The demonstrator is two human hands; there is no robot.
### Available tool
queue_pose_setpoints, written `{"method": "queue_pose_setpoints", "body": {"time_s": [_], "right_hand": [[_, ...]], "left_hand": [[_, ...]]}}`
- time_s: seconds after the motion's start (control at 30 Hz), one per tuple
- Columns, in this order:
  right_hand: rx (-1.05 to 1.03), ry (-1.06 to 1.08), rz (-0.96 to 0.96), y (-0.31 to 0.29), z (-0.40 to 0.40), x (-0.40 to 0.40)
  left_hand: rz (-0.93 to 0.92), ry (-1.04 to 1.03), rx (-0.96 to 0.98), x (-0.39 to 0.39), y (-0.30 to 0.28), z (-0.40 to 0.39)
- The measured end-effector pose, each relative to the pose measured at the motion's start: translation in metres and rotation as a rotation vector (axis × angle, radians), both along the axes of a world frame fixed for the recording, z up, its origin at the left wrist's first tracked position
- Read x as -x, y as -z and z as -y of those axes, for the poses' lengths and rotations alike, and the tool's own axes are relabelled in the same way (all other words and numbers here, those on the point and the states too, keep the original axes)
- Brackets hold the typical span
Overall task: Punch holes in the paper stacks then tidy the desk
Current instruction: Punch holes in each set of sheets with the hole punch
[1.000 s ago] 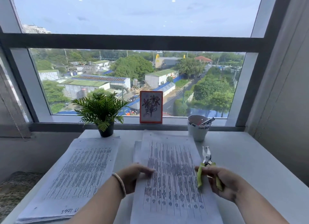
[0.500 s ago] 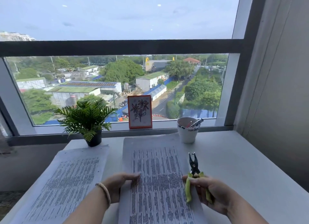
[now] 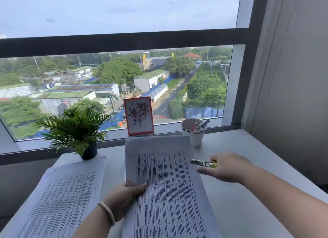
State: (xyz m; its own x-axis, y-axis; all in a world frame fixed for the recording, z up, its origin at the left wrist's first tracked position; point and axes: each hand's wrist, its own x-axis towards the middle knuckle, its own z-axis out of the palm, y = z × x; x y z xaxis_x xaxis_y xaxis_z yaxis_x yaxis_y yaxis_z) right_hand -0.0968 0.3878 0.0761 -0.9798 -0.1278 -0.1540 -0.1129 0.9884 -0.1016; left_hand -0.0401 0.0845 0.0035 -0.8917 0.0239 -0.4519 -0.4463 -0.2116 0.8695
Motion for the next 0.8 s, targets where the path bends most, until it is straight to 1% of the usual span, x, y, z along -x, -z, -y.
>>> {"method": "queue_pose_setpoints", "body": {"time_s": [0.1, 0.2, 0.37, 0.5, 0.67, 0.8], "right_hand": [[-0.121, 0.019, -0.107, 0.005, 0.011, 0.004], [-0.152, 0.066, -0.127, 0.01, 0.013, 0.01], [-0.124, 0.074, -0.018, 0.006, 0.011, 0.02], [0.024, 0.074, 0.099, 0.006, 0.003, 0.031], [0.132, 0.055, 0.175, 0.004, 0.001, 0.032], [0.097, 0.034, 0.195, 0.004, 0.006, 0.037]], "left_hand": [[0.006, 0.011, -0.008, 0.002, 0.0, -0.001], [0.007, -0.018, -0.023, 0.002, 0.006, 0.0], [0.016, -0.043, -0.046, 0.0, 0.008, 0.001], [0.022, -0.038, -0.074, 0.002, 0.004, 0.004], [0.021, -0.033, -0.09, 0.001, 0.004, 0.005], [0.024, -0.02, -0.098, 0.001, 0.005, 0.003]]}}
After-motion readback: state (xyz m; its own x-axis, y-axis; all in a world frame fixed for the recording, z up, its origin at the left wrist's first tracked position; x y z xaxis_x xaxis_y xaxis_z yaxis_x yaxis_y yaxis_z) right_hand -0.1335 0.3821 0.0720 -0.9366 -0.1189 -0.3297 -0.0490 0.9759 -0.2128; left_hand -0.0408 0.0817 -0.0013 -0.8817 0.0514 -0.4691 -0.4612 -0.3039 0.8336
